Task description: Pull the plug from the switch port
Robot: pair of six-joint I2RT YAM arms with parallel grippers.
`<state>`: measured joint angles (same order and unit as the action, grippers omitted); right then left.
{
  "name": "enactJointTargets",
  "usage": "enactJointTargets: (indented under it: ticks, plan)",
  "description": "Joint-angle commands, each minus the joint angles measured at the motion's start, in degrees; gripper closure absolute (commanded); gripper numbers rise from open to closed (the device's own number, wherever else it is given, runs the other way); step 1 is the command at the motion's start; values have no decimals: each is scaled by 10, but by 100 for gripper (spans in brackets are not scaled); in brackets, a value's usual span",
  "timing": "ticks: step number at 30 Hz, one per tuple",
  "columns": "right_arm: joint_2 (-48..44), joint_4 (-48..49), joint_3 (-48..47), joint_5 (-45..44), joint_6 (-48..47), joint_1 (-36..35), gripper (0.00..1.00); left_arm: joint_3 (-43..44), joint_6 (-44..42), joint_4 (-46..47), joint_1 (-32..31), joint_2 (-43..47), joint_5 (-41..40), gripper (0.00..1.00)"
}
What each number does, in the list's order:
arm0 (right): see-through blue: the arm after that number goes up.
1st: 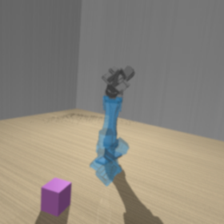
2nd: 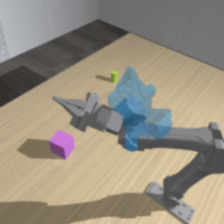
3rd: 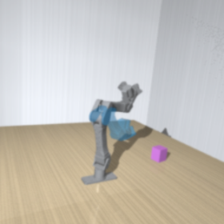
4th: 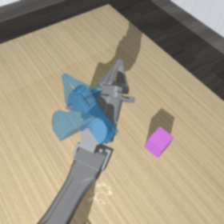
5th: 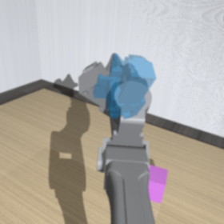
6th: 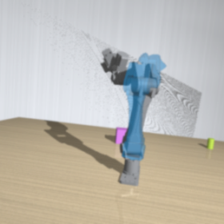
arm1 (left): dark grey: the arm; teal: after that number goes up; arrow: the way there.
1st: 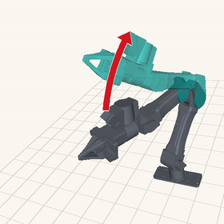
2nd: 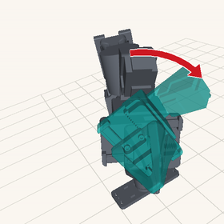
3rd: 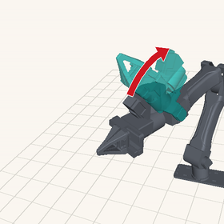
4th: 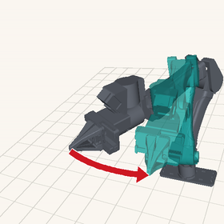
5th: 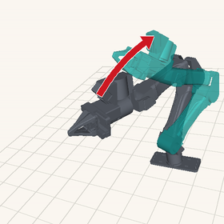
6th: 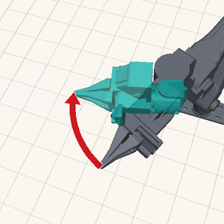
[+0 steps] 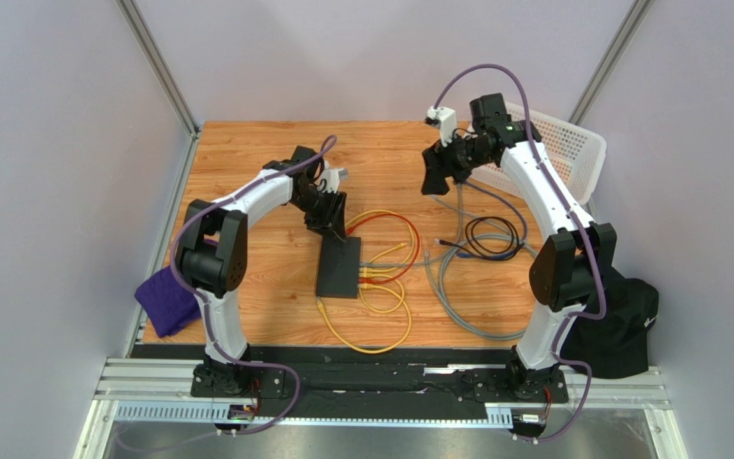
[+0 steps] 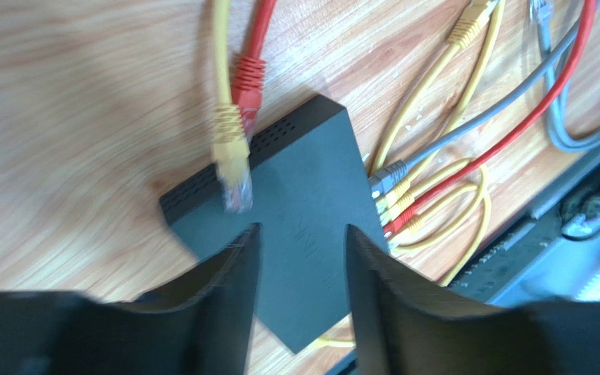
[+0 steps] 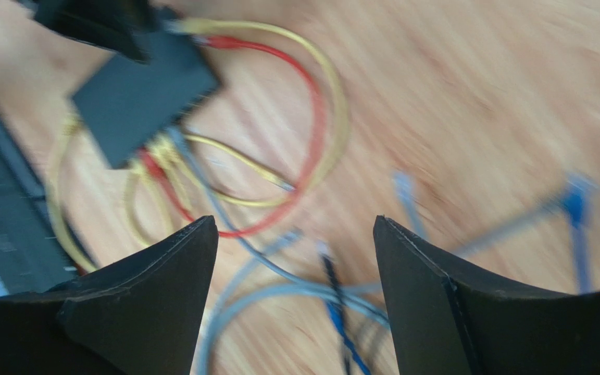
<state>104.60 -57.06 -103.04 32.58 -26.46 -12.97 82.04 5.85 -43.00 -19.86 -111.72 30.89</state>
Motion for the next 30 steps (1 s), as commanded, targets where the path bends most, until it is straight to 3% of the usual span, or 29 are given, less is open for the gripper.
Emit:
enactJointTargets:
  ticks: [1,3,6,13,17,30]
  plan:
    - [44,24,4,158,70,-62,24,-15,-13,-10,-3,98,-67,41]
    - [81,18,0,160,69,-99,35,-40,-13,-2,-3,125,-77,37]
    - [129,19,-8,129,89,-138,43,-80,-15,7,-3,148,-101,33]
    - [192,39,8,147,113,-165,42,-117,-22,31,-3,144,-91,33]
    - [223,40,-6,157,113,-171,43,-107,-27,30,-3,102,-78,41]
    - [292,30,-22,209,97,-191,46,-64,-22,8,1,2,-60,46]
